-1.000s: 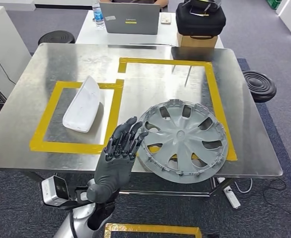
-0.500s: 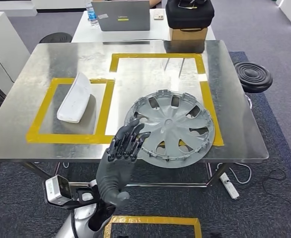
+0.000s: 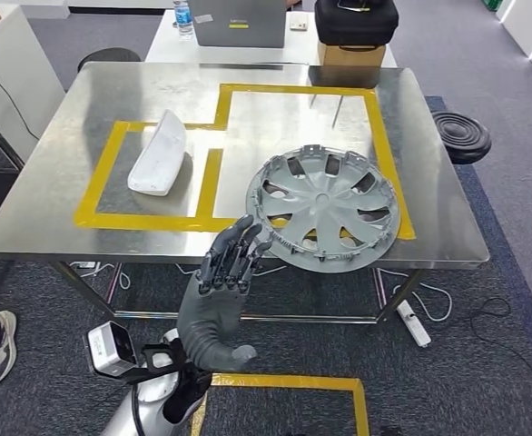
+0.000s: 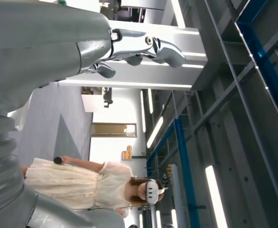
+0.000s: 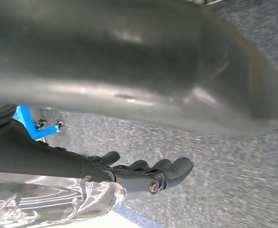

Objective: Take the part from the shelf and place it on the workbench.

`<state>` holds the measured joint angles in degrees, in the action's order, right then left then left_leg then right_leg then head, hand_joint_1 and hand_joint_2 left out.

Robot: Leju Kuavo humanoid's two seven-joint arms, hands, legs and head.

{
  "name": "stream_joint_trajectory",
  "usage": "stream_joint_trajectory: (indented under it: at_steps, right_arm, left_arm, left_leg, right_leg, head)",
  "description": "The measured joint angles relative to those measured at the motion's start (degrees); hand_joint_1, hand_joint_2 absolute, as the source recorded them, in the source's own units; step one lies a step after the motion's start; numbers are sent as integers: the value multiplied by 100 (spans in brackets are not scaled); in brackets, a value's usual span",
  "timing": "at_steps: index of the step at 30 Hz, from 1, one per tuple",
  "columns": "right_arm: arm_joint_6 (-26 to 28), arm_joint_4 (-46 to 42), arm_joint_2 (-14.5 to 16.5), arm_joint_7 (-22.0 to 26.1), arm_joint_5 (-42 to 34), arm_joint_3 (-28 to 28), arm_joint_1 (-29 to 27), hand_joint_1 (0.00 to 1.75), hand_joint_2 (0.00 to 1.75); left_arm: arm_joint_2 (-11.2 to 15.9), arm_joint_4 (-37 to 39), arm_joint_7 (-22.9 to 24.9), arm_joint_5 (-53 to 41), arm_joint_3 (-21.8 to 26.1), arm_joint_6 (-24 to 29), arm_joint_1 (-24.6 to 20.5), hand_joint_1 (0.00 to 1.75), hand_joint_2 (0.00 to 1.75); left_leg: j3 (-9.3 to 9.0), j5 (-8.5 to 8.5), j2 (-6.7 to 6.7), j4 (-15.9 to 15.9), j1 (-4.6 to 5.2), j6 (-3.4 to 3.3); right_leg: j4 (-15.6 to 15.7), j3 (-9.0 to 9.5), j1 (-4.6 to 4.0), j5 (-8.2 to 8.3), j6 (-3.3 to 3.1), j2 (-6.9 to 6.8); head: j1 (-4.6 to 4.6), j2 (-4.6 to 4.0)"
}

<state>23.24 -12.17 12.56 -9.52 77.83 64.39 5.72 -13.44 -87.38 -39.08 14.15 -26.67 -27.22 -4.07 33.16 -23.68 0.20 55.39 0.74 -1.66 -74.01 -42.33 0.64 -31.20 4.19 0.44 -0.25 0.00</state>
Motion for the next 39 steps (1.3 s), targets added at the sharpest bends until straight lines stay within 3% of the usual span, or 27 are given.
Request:
stream_joint_trajectory:
  at_steps: [1,3,5,6,7,9,10,11,13,14,15,17,22,23,24,27,28,30,32,33,34,35,37,39]
  right_arm:
    - [2,0,-2,0,-3,0,-1,0,0]
    - [11,0,-4,4,-18,0,9,0,0]
    - [22,1,-1,12,-36,-1,33,0,0]
    - [32,1,1,14,-43,-1,39,0,0]
    - [41,1,1,13,-45,-1,39,0,0]
    - [55,1,-1,-9,-45,1,27,0,0]
    - [56,1,-1,-19,-41,1,27,0,0]
    - [56,1,-1,-27,-37,1,26,0,0]
    - [56,0,-1,-31,-31,1,20,0,0]
    - [57,0,-1,-30,-31,1,13,0,0]
    - [57,0,-1,-29,-31,2,8,0,0]
    - [58,0,-1,-26,-32,2,6,0,0]
    - [58,0,-1,-22,-34,2,7,0,0]
    - [58,0,-1,-21,-35,2,8,0,0]
    - [64,0,-1,-19,-7,-1,11,0,0]
    - [113,0,2,-38,167,-51,8,0,0]
    - [126,0,4,-54,208,-65,-2,0,0]
    - [130,0,5,-75,244,-67,-16,0,0]
    - [130,0,5,-81,275,-68,-25,0,0]
    - [130,0,5,-78,288,-68,-32,0,0]
    - [129,0,5,-75,303,-68,-39,0,0]
    - [128,0,5,-71,315,-68,-44,0,0]
    - [119,0,5,-72,317,-68,-42,0,0]
    - [81,0,5,-84,289,-68,-21,0,0]
  left_arm:
    - [1,7,0,5,2,9,1,0,175]
    - [5,42,0,12,7,56,11,0,175]
    - [10,87,0,7,15,102,36,0,175]
    - [13,109,0,-12,22,113,49,0,175]
    - [16,129,0,-45,32,120,64,0,175]
    - [22,162,0,-162,76,144,109,0,175]
    - [23,172,0,-225,108,155,138,0,175]
    - [25,178,0,-280,143,165,161,0,175]
    - [26,190,0,-349,200,189,191,0,175]
    - [26,199,0,-390,224,226,206,0,175]
    - [26,212,0,-436,245,279,220,0,175]
    - [27,230,0,-514,273,369,238,0,175]
    - [28,247,0,-562,286,442,245,0,175]
    - [28,261,0,-590,293,488,250,0,175]
    - [26,314,0,-540,319,475,256,0,175]
    - [14,1226,8,-474,798,703,227,0,44]
    - [11,1679,17,-580,1018,970,171,0,0]
    - [10,2374,42,-773,1337,1446,64,0,0]
    - [22,2981,37,-779,1586,1586,-6,0,0]
    - [40,3294,26,-708,1663,1568,-48,0,0]
    - [68,3625,16,-608,1709,1541,-87,0,0]
    - [103,3954,10,-509,1741,1529,-122,0,0]
    - [162,4488,3,-446,1784,1570,-184,0,0]
    - [199,5056,34,-496,1843,1633,-323,0,0]
  left_leg:
    - [93,70,1,2,-3,12]
    - [261,207,-3,14,-14,57]
    - [350,309,-9,38,-4,117]
    - [358,350,-10,48,4,146]
    - [361,388,-9,49,4,174]
    - [384,430,-11,51,-17,239]
    - [430,323,-14,115,-28,273]
    - [502,112,-15,281,-35,303]
    - [709,-501,-17,957,-42,344]
    - [797,-716,-17,1345,-43,355]
    - [851,-828,-17,1638,-44,359]
    - [869,-853,-17,1872,-45,359]
    - [813,-789,-17,1853,-45,354]
    - [759,-732,-17,1810,-45,350]
    - [460,-623,-18,1450,-45,329]
    - [-536,-459,-23,35,3,155]
    - [-582,-460,-20,-99,15,89]
    - [-512,-366,-7,-107,6,14]
    - [-412,-278,-1,-103,9,-12]
    - [-361,-239,1,-100,11,-13]
    - [-317,-205,1,-96,12,-7]
    - [-283,-180,2,-92,12,5]
    - [-236,-147,2,-76,8,38]
    - [-203,-123,0,-51,17,84]
  right_leg:
    - [9,129,1,77,5,0]
    - [613,700,9,302,21,-4]
    - [1433,1315,9,269,11,10]
    - [1658,1468,4,202,-17,23]
    - [1746,1508,-10,170,-63,37]
    - [1728,1422,-21,239,-182,35]
    - [1729,1369,-20,301,-240,26]
    - [1733,1303,-17,374,-288,18]
    - [1729,1144,-19,522,-333,12]
    - [1727,1056,-24,591,-335,9]
    - [1724,981,-27,647,-333,6]
    - [1722,900,-31,706,-327,4]
    - [1722,859,-33,733,-321,3]
    - [1721,831,-34,753,-316,3]
    - [1718,764,-38,812,-301,8]
    - [1721,551,-26,1065,-160,24]
    - [1682,506,-16,1040,-114,20]
    - [1295,336,-4,672,-69,10]
    - [528,76,-5,186,-35,5]
    - [211,-2,-5,62,-24,4]
    - [80,18,-5,52,-21,3]
    - [184,154,-5,134,-23,1]
    - [946,703,-2,374,-35,-16]
    - [1596,1144,-16,485,-77,-22]
  head:
    - [-1,0]
    - [1,0]
    - [0,0]
    - [-3,0]
    - [-8,0]
    - [-18,0]
    - [-29,0]
    - [-42,0]
    - [-63,0]
    - [-64,0]
    - [-63,0]
    - [-63,0]
    - [-64,0]
    - [-64,0]
    - [-64,0]
    - [-67,0]
    - [-61,0]
    - [-23,0]
    - [19,0]
    - [21,0]
    - [22,0]
    - [21,0]
    - [21,0]
    - [23,0]
